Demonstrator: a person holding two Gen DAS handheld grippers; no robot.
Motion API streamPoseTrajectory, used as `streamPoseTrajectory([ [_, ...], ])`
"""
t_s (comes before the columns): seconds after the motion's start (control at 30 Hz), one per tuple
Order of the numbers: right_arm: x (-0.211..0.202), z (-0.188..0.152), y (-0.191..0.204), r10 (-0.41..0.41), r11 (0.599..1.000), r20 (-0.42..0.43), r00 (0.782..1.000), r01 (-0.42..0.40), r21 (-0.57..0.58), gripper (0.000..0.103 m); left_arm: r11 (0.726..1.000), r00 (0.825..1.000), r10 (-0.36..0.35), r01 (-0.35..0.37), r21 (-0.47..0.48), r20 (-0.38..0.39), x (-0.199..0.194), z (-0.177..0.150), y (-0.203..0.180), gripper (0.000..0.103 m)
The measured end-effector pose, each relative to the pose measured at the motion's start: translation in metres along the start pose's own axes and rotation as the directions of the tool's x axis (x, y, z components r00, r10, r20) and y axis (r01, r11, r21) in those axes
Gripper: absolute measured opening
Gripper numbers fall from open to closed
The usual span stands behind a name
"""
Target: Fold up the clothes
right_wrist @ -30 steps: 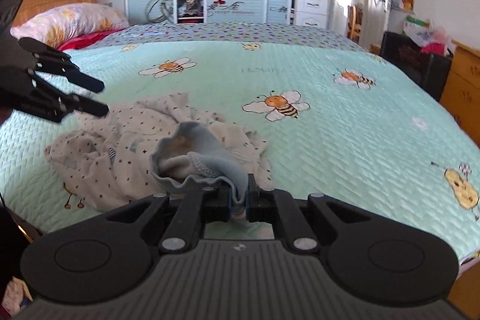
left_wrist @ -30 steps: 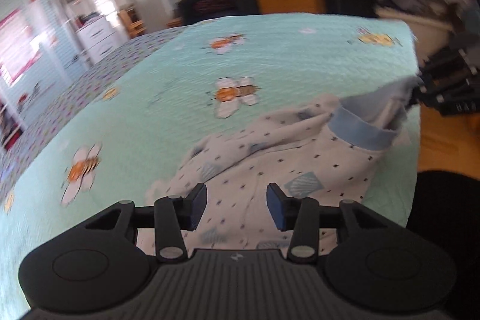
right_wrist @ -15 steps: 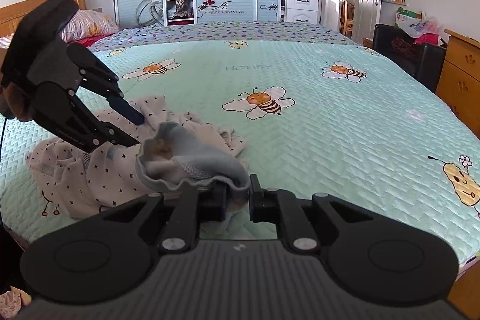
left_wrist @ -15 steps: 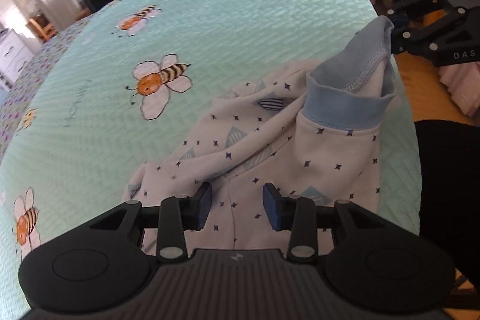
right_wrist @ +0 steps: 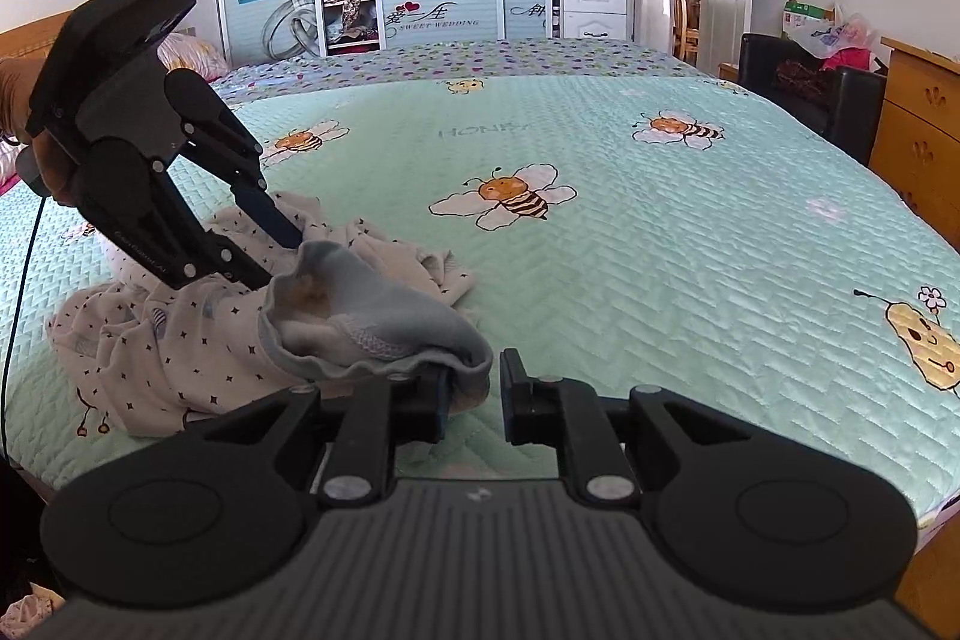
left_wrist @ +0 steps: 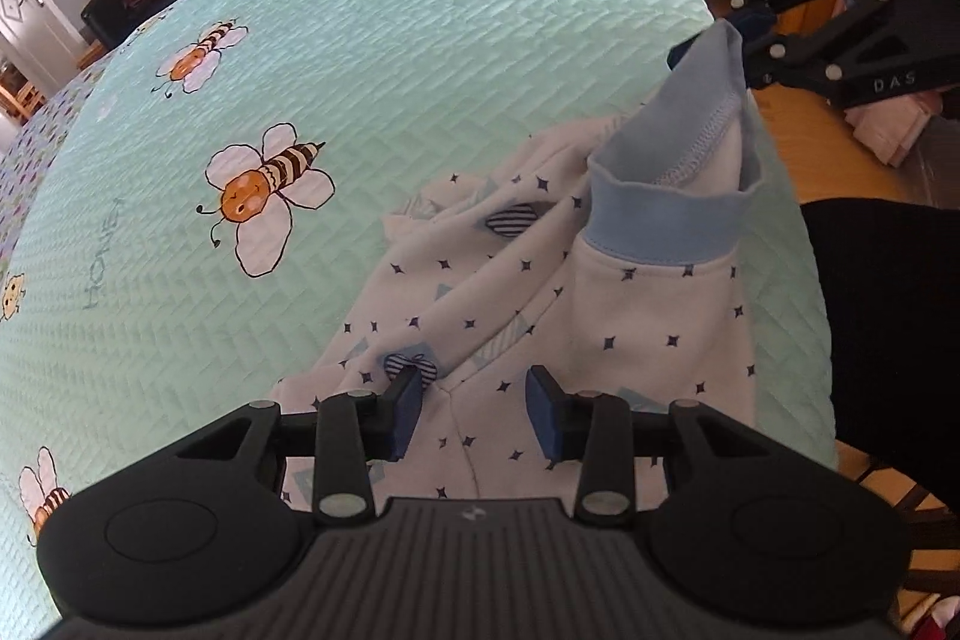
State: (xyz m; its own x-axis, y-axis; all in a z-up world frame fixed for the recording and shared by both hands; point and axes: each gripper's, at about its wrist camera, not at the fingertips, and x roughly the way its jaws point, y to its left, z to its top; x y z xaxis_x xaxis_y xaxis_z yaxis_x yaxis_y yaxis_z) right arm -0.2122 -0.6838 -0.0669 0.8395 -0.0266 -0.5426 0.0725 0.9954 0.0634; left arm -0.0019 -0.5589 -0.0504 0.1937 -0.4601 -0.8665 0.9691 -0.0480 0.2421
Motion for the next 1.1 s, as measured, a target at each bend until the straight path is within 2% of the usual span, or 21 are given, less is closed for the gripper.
streamPoseTrajectory([
  [0.13,-0.001,-0.001,0.001,0.003,1.0,0.0,1.0,-0.003,0.003,0.016,0.999,0.999,0.028,-0.028,0.028,-0.027,0.008,0.003,0.003,0.041],
  [0.2,-0.001,-0.002,0.002,0.002,1.0,-0.002,1.0,-0.002,0.001,0.017,1.0,0.999,0.014,-0.013,0.023,-0.045,0.01,0.004,0.006,0.041],
  [0.23,-0.001,-0.002,0.003,0.0,1.0,-0.004,1.0,0.0,-0.002,0.017,1.0,0.999,0.003,-0.002,0.025,-0.052,0.011,0.004,0.006,0.036],
  [0.27,-0.001,-0.003,0.003,-0.002,1.0,-0.005,1.0,0.002,-0.004,0.017,1.0,0.998,-0.007,0.009,0.027,-0.059,0.011,0.004,0.006,0.026],
  [0.33,-0.001,-0.003,0.002,-0.003,1.0,-0.007,1.0,0.003,0.001,0.018,0.999,0.998,-0.005,0.007,0.038,-0.068,0.011,0.003,0.003,0.014],
  [0.43,0.0,-0.002,0.0,-0.006,1.0,-0.005,1.0,0.006,0.013,0.018,0.999,0.999,0.022,-0.021,0.036,-0.047,0.007,-0.001,-0.003,0.007],
  [0.57,0.002,-0.003,0.0,-0.01,1.0,-0.004,1.0,0.01,0.019,0.019,0.995,0.995,0.099,-0.098,-0.03,0.005,-0.007,-0.008,-0.012,0.006],
  [0.67,0.002,-0.003,0.001,-0.012,1.0,0.0,1.0,0.012,0.027,0.019,0.968,0.972,0.227,-0.218,-0.127,0.061,-0.028,-0.015,-0.021,0.006],
  [0.73,0.0,-0.001,0.002,0.001,0.999,0.017,1.0,-0.002,0.036,0.02,0.925,0.941,0.325,-0.294,-0.242,0.096,-0.053,-0.023,-0.022,0.006],
  [0.8,-0.004,0.004,0.01,0.052,0.998,0.055,0.997,-0.053,0.018,0.02,0.857,0.897,0.426,-0.36,-0.369,0.114,-0.081,-0.034,-0.022,0.006],
  [0.9,-0.007,0.013,0.03,0.166,0.986,0.094,0.982,-0.164,-0.03,0.02,0.721,0.812,0.581,-0.486,-0.494,0.049,-0.117,-0.058,-0.025,0.006],
  [0.97,-0.005,0.019,0.046,0.246,0.969,0.1,0.964,-0.241,-0.06,0.022,0.617,0.753,0.657,-0.551,-0.562,-0.016,-0.14,-0.075,-0.028,0.006],
  [1.03,0.0,0.024,0.064,0.305,0.951,0.104,0.947,-0.297,-0.086,0.036,0.507,0.715,0.694,-0.571,-0.646,-0.087,-0.155,-0.095,-0.028,0.006],
  [1.07,0.002,0.025,0.072,0.32,0.946,0.109,0.941,-0.311,-0.097,0.05,0.468,0.705,0.699,-0.581,-0.666,-0.123,-0.157,-0.104,-0.028,0.006],
  [1.1,0.003,0.026,0.078,0.332,0.941,0.114,0.936,-0.32,-0.11,0.059,0.429,0.694,0.702,-0.59,-0.684,-0.159,-0.158,-0.113,-0.027,0.006],
])
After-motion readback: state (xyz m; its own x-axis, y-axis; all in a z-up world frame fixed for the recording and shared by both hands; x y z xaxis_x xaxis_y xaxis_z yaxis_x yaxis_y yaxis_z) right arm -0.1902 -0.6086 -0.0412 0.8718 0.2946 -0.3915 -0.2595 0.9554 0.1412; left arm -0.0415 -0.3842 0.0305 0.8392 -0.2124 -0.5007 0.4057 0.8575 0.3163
